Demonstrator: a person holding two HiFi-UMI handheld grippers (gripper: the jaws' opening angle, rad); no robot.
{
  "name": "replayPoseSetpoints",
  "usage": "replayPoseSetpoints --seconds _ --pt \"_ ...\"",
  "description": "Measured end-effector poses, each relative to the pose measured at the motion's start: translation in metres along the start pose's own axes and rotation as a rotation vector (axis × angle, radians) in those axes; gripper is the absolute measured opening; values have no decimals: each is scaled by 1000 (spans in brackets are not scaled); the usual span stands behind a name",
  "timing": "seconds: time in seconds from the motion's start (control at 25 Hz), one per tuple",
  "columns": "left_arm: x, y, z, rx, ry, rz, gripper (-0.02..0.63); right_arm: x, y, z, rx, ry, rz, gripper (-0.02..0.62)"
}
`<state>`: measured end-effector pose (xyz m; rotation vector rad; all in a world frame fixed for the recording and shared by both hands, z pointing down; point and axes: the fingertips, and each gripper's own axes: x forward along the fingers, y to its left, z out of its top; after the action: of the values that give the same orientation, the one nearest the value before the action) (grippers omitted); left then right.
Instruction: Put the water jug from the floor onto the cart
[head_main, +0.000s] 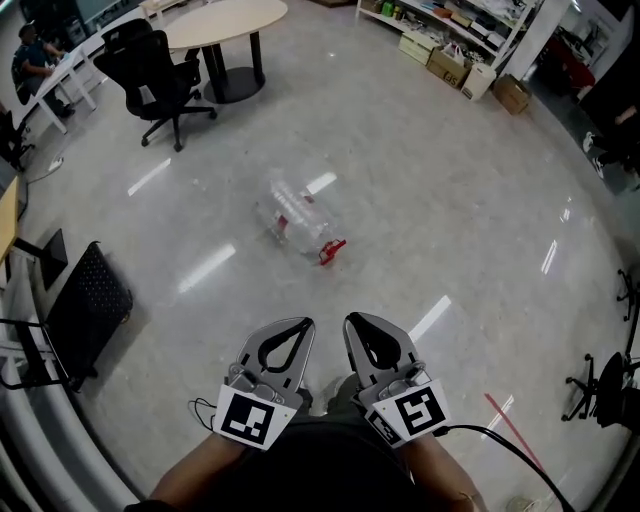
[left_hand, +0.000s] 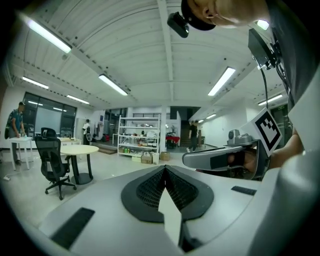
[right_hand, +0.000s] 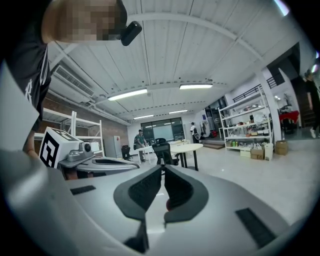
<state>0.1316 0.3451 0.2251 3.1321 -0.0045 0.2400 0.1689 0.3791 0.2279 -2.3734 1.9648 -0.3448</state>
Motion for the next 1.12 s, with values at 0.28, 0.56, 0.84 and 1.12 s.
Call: replayPoseSetpoints --seconds 0.28,0.56,0.84,1.12 --pt "88 44 2 -71 2 52 5 51 -85 9 17 5 -5 5" --pt "191 86 18 -94 25 128 5 109 -185 23 49 17 57 5" --pt "254 124 -18 -90 53 66 5 161 -252 -18 142 46 -17 5" --pt "299 172 -182 -69 120 -23 5 241 -336 -207 412 44 -82 28"
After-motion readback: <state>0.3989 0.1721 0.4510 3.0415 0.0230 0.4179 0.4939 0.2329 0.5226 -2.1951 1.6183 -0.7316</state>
